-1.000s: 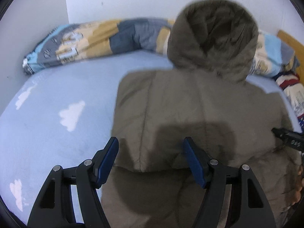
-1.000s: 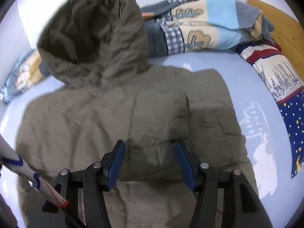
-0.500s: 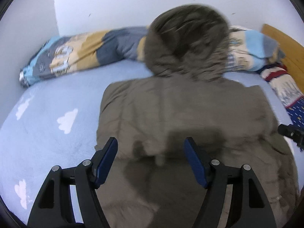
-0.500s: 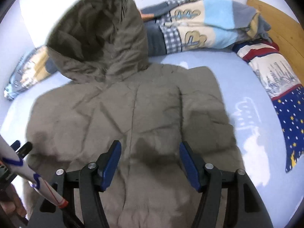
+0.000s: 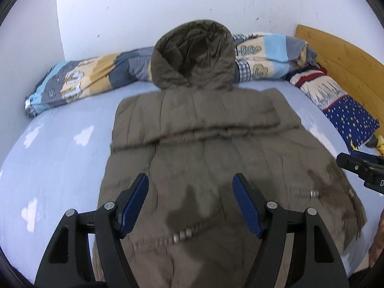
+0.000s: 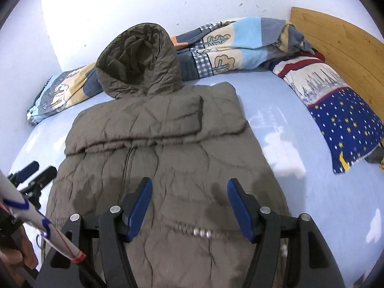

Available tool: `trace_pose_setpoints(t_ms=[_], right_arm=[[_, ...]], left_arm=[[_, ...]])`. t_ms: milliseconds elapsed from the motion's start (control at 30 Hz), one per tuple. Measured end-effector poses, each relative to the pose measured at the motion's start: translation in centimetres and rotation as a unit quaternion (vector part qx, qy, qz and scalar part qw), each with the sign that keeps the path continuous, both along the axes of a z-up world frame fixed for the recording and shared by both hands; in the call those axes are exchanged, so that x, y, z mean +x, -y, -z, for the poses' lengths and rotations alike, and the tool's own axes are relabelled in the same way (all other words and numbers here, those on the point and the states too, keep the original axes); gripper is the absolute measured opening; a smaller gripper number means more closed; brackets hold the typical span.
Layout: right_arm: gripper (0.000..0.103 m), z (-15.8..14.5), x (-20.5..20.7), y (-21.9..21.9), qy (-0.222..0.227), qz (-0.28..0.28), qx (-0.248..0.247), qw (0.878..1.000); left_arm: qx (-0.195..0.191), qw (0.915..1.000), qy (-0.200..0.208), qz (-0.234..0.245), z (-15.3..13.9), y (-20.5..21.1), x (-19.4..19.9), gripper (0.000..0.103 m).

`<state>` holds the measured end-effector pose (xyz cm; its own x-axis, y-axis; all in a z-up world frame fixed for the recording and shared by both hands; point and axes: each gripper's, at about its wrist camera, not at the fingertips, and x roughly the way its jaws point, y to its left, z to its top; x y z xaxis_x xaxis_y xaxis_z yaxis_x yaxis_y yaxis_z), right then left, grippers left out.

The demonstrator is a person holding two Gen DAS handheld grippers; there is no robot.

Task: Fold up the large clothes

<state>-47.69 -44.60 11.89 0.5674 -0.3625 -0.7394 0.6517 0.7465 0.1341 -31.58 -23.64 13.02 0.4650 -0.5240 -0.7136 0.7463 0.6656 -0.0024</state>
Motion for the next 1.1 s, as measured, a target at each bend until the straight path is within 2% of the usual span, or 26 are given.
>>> trace_pose_setpoints(t_ms=[200, 333, 400, 467, 533, 600, 633, 700, 800, 900, 1000, 1100], right_arm=[[0.070, 2.5, -1.5, -3.2, -0.026, -0.018, 0.015, 0.999], [0.070, 5.9, -1.2, -4.2, -0.068, -0.037, 0.039, 0.996], [0.070, 7.5, -0.8, -4.5, -0.088, -0.045, 0.049, 0.994], [0.070, 9.1, -0.5, -4.0, -0.105, -0.046, 0.077, 0.990], [0.070, 9.9, -0.9, -3.4, -0.100, -0.043, 0.104, 0.989], [0.070, 9.3, -1.8, -2.8, -0.086, -0.033, 0.109, 0.990], [0.070, 8.5, -2.8, -2.4, -0.065, -0.028, 0.111, 0.991], [0.070, 7.0, -5.0, -1.5, -0.032, -0.014, 0.106, 0.994], [0.077, 5.8, -9.4, 0.9, -0.010, 0.033, 0.087, 0.996], [0.077, 7.0, -14.1, 3.8, 0.002, 0.084, 0.118, 0.989], [0.077, 9.4, -18.5, 6.4, 0.004, 0.143, 0.158, 0.977], [0.077, 11.3, -20.8, 7.5, 0.035, 0.168, 0.216, 0.961]], left_arm=[[0.045, 0.9983, -0.034, -0.017, 3.9, -1.9, -1.2, 0.072], [0.074, 0.9951, -0.061, -0.023, 6.5, -2.0, -0.9, 0.071], [0.091, 0.9911, -0.094, -0.023, 8.1, -1.9, -0.4, 0.072], [0.102, 0.9891, -0.104, -0.021, 9.0, -2.1, -0.3, 0.072], [0.099, 0.9899, -0.100, -0.021, 8.5, -2.5, -0.4, 0.072], [0.071, 0.9920, -0.101, -0.027, 6.9, -4.1, -0.3, 0.072], [0.061, 0.9925, -0.102, -0.030, 6.4, -4.9, -0.1, 0.072], [0.034, 0.9934, -0.099, -0.047, 4.8, -7.6, 0.7, 0.072], [0.011, 0.9915, -0.101, -0.081, 3.9, -12.1, 2.2, 0.072], [0.000, 0.9867, -0.117, -0.113, 4.7, -16.4, 3.6, 0.072], [-0.006, 0.9804, -0.141, -0.137, 6.1, -20.0, 4.6, 0.072], [-0.020, 0.9711, -0.192, -0.141, 7.5, -21.7, 4.8, 0.072]])
